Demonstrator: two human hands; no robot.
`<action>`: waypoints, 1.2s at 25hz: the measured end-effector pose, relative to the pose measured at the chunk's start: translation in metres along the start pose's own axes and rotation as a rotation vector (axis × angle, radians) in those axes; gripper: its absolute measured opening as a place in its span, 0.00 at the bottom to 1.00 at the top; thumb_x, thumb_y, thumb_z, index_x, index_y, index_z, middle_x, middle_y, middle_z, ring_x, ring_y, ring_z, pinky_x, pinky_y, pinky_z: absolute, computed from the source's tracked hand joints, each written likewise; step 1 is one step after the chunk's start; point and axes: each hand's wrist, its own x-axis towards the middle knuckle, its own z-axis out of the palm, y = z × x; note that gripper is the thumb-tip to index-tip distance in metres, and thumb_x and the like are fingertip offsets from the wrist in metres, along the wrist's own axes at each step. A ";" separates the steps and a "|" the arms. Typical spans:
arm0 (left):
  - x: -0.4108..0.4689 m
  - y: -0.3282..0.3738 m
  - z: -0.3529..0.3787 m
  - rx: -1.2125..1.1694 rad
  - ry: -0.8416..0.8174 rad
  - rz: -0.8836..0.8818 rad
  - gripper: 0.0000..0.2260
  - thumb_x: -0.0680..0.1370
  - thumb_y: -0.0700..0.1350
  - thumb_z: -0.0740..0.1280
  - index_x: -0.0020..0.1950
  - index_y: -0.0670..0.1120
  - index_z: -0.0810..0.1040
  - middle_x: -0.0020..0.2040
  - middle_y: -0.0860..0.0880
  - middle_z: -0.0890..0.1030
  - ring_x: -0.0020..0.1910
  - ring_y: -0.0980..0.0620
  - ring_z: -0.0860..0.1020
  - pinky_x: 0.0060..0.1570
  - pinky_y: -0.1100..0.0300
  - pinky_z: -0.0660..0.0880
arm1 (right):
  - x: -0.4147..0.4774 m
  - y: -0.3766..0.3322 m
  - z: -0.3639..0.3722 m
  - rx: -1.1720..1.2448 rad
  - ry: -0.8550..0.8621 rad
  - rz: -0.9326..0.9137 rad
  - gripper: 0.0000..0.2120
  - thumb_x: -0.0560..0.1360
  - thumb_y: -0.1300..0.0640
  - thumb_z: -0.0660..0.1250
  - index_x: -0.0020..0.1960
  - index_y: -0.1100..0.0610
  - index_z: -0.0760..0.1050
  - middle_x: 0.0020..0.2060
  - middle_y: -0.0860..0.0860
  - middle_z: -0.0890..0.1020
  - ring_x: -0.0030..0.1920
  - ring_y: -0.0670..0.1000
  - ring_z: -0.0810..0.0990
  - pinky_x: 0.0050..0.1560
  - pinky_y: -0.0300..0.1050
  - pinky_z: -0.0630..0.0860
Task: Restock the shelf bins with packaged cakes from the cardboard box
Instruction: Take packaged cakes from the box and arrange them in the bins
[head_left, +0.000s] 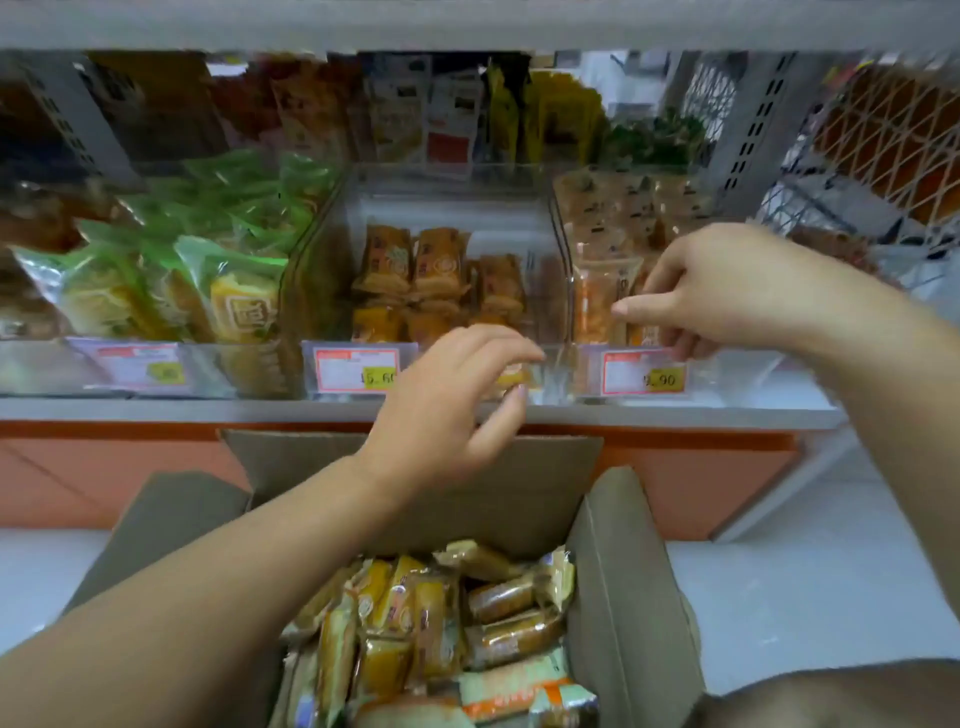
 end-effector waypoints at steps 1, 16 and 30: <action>-0.032 -0.011 0.003 0.031 -0.094 -0.010 0.14 0.77 0.48 0.61 0.61 0.49 0.78 0.60 0.52 0.79 0.60 0.55 0.75 0.57 0.61 0.74 | -0.013 -0.014 0.008 0.040 -0.136 -0.052 0.14 0.75 0.42 0.66 0.43 0.53 0.81 0.30 0.49 0.84 0.31 0.47 0.84 0.38 0.46 0.82; -0.245 -0.093 0.106 -0.074 -0.895 -0.619 0.18 0.77 0.53 0.65 0.66 0.54 0.73 0.63 0.52 0.76 0.64 0.50 0.73 0.59 0.57 0.72 | -0.026 0.013 0.422 -0.260 -0.773 0.017 0.25 0.74 0.54 0.62 0.71 0.54 0.64 0.68 0.56 0.66 0.67 0.58 0.67 0.65 0.49 0.68; -0.247 -0.098 0.124 -0.095 -1.358 -0.650 0.17 0.78 0.50 0.67 0.64 0.43 0.76 0.62 0.42 0.76 0.61 0.42 0.75 0.57 0.55 0.72 | -0.042 0.007 0.446 -0.463 -0.786 -0.074 0.20 0.78 0.60 0.58 0.69 0.58 0.59 0.61 0.59 0.76 0.61 0.59 0.75 0.56 0.50 0.71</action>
